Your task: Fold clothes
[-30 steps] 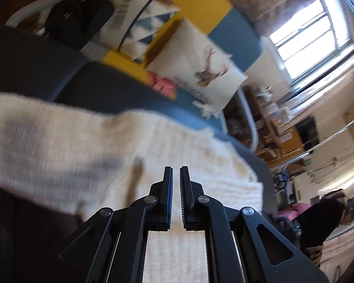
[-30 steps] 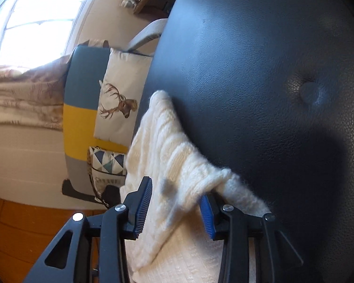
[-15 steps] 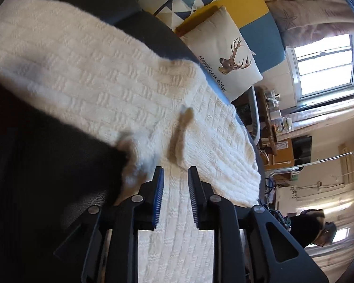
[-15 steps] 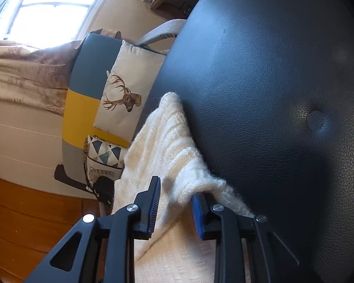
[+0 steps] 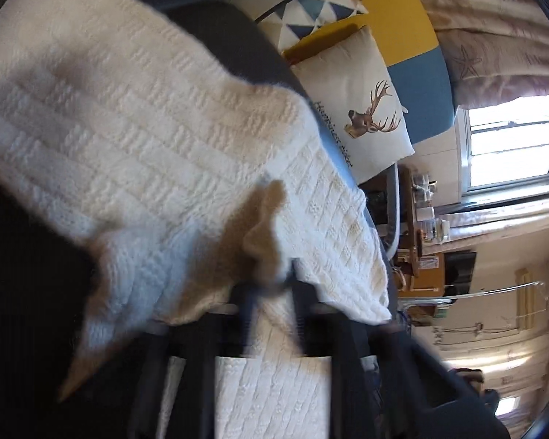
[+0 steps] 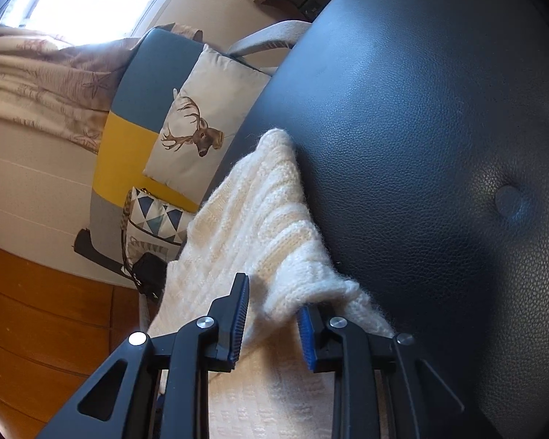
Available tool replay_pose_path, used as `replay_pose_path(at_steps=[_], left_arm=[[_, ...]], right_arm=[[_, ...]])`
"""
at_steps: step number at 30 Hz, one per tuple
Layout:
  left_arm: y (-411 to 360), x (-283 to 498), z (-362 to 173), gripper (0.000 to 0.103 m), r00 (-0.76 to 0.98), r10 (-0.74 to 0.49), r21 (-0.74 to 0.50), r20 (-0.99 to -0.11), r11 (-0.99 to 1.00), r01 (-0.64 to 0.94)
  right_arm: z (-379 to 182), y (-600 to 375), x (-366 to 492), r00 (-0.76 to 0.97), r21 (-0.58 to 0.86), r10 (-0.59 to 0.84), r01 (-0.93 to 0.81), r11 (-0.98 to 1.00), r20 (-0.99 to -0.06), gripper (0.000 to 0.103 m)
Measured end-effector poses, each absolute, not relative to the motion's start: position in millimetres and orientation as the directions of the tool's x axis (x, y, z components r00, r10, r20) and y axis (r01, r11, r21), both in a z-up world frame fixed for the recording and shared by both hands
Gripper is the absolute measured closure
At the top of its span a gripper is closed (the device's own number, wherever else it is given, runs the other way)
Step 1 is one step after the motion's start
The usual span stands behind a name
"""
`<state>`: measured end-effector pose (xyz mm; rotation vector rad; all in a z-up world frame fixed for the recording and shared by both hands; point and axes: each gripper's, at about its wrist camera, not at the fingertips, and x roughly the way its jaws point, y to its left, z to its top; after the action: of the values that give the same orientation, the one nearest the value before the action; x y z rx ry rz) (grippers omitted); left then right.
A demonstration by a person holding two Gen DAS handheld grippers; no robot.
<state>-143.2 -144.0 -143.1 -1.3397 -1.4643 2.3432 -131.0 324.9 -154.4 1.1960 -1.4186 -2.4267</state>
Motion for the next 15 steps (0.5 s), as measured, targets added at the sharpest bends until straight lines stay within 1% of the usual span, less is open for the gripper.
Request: replay_pose_path(at_steps=[2,6,7,8,11,15], left_arm=[[-137,-139,-121,0.098,-0.66,0.464,-0.773,-0.591,-0.56,0.298],[-125,-132,-64,0.098,-0.745,0.451,-0.774,-0.491,-0.618,0.136],[-123,-135,-55,0.098,-0.754,0.445,-0.763,-0.483,-0.636,0.113],[-122,-139,-50,0.098,-0.757,0.441,-0.751,-0.483,-0.652,0.1],[-121,-149,-56,0.098,-0.739,0.427,-0.719,-0.521,-0.686,0.111],[-132,-151,-107,0.098,-0.657,0.378,-0.654,-0.652,-0.719,0.235]], right_arm=[[-150,327,-130,-0.7,0.778,-0.441,-0.268,-0.568,-0.562,0.09],[-134,336,-126,-0.746,0.807,-0.447,-0.201,-0.555,-0.493,0.09],[-130,339,-125,-0.757,0.814,-0.448,-0.184,-0.551,-0.475,0.09],[-131,339,-126,-0.751,0.796,-0.434,-0.196,-0.573,-0.498,0.09],[-146,340,-125,-0.724,0.795,-0.448,-0.23,-0.562,-0.525,0.09],[-161,340,-121,-0.699,0.795,-0.458,-0.267,-0.545,-0.549,0.09]])
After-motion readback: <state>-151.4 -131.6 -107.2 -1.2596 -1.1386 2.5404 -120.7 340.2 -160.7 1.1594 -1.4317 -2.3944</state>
